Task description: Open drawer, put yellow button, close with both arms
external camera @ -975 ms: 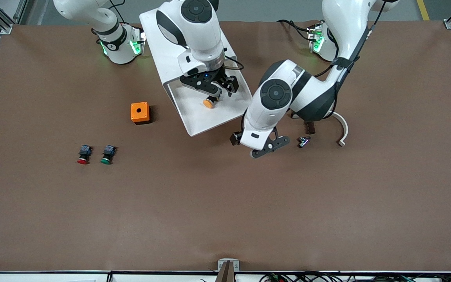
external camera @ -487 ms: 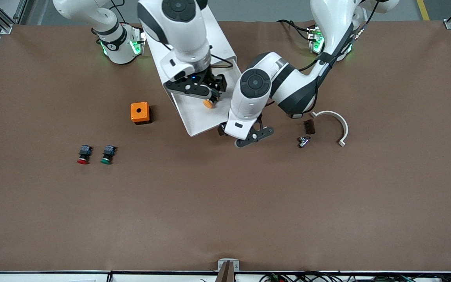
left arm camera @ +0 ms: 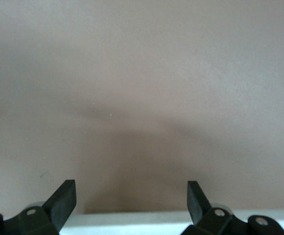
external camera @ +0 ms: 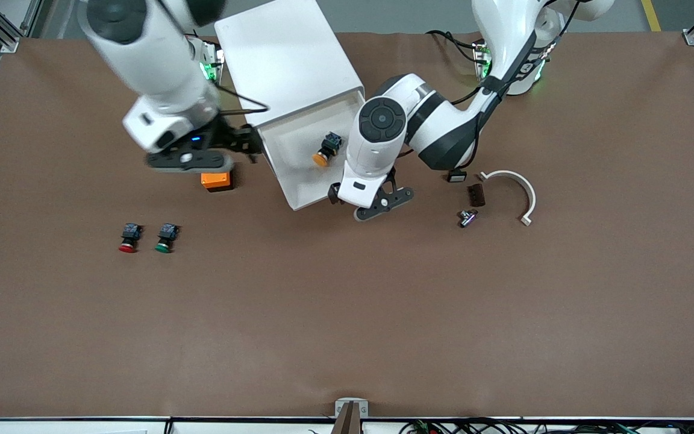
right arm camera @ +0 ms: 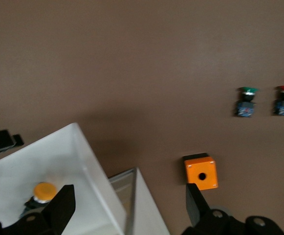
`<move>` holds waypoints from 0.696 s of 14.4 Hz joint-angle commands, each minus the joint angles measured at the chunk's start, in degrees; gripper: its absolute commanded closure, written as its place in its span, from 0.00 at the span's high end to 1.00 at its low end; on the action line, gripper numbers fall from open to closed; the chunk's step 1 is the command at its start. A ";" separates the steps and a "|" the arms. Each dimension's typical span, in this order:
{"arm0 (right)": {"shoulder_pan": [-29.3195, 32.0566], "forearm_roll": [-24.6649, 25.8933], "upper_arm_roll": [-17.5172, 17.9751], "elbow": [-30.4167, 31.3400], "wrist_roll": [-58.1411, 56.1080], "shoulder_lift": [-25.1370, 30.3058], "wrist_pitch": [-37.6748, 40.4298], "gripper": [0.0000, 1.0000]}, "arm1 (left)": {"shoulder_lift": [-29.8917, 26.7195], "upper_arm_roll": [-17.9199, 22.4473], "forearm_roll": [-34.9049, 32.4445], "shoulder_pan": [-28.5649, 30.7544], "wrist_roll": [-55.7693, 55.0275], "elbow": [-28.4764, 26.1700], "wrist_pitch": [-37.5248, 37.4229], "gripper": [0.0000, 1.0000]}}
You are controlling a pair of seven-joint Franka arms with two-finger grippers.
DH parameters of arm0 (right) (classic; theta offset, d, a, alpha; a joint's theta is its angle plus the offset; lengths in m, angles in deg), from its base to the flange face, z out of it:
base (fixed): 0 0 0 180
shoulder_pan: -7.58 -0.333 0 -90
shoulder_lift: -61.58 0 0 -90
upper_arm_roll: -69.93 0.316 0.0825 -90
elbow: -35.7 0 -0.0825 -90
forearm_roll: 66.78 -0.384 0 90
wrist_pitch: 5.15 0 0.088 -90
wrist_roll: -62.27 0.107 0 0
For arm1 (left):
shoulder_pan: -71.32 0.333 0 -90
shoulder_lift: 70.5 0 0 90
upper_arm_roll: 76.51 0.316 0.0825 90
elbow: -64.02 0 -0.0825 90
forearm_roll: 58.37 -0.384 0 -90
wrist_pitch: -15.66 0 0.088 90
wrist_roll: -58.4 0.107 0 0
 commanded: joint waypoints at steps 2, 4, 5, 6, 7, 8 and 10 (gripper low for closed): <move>10.24 -0.16 1.20 -3.19 -10.04 -0.11 5.82 1.00 | 0.44 -0.08 1.91 -2.04 -4.24 0.84 -0.08 1.00; 15.25 -0.25 1.02 -3.28 -15.49 -0.11 7.59 1.00 | 0.62 -0.09 3.75 -3.18 -5.03 0.84 -0.08 1.00; 18.50 -0.34 1.11 -3.37 -17.69 -0.11 8.81 1.00 | 0.88 0.00 4.98 -3.45 -5.21 0.84 -0.08 1.00; 21.23 -0.34 1.20 -3.72 -19.54 -0.11 9.69 1.00 | 0.97 -0.08 5.60 -4.24 -5.21 0.84 -0.08 1.00; 23.26 -0.34 1.11 -4.16 -21.91 -0.11 10.92 1.00 | 0.97 0.00 6.30 -4.51 -5.21 0.84 -0.08 1.00; 25.10 -0.34 1.11 -4.16 -24.46 -0.11 11.46 1.00 | 1.06 -0.08 6.74 -5.21 -5.30 0.75 -0.08 1.00; 28.53 -0.34 1.20 -4.16 -27.11 -0.11 11.46 1.00 | 1.06 -0.08 9.02 -5.39 -6.96 0.75 -0.26 1.00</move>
